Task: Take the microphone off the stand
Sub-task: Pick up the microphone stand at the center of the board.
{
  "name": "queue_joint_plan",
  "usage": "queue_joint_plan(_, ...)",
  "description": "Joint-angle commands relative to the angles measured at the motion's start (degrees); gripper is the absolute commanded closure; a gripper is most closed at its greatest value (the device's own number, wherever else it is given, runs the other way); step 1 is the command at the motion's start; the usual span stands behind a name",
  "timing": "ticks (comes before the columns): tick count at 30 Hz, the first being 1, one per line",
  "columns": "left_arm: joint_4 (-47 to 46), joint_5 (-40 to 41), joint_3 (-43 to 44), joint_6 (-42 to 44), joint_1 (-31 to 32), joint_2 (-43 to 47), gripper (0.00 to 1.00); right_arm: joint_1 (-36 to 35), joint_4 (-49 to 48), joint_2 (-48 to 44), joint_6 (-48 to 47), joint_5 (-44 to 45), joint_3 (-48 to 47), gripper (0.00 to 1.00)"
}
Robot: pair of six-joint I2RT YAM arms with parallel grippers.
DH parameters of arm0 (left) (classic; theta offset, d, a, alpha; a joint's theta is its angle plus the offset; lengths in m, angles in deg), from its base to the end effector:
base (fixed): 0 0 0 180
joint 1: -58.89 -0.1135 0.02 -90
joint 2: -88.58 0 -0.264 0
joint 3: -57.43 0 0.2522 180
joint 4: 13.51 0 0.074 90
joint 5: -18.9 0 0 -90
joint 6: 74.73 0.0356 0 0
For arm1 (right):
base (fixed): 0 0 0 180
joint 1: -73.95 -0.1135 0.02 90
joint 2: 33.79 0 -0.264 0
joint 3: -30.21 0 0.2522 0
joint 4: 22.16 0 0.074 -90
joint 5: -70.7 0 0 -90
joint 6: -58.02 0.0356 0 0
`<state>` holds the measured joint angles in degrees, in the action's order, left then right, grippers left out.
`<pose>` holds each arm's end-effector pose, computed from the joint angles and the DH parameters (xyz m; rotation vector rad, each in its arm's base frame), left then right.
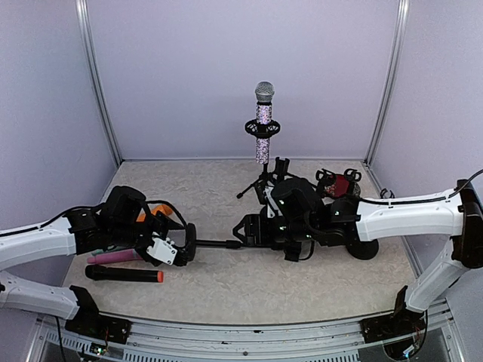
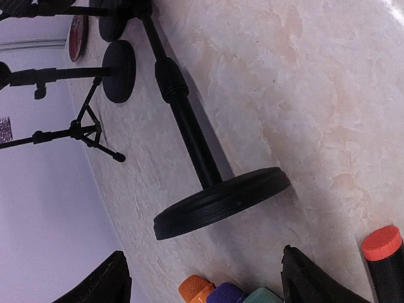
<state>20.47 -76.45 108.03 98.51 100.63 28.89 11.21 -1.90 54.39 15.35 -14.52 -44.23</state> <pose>0.1588 -0.1461 0.2268 2.0902 1.0352 0.2568 0.1617 0.3074 0.2562 -0.2626 2.3287 0.9649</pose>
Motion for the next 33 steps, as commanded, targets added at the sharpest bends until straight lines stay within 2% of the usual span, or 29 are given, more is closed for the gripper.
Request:
queue_joint_plan(1,1.85,-0.42,5.39,12.47,-0.92,-6.83,0.21,-0.24,-2.12,-1.69,5.2,1.02,2.28,0.28)
queue_joint_plan(5,2.26,-0.22,10.44,18.64,-1.85,-14.28,0.22,-0.65,-1.38,-3.81,5.78,2.06,3.2,0.28)
queue_joint_plan(10,11.94,0.15,18.93,26.68,-2.18,-20.75,0.26,-1.07,-1.26,-7.33,6.53,3.4,5.7,0.3)
queue_joint_plan(13,15.73,0.46,20.2,30.7,-1.2,-22.08,0.28,-1.13,-1.53,-9.18,6.76,3.72,6.84,0.31)
queue_joint_plan(18,19.8,4.22,20.01,31.18,2.27,-24.96,0.35,-1.16,-0.97,-11.53,6.72,3.95,7.41,0.33)
queue_joint_plan(25,18.38,7.19,21.35,27.43,3.71,-29.87,0.58,-1.16,-0.86,-13.49,7.29,4.89,8.97,0.34)
queue_joint_plan(33,16.86,8.39,20.97,25.42,3.78,-27.95,0.97,-1.07,-1.06,-13.21,6.92,5.23,8.37,0.35)
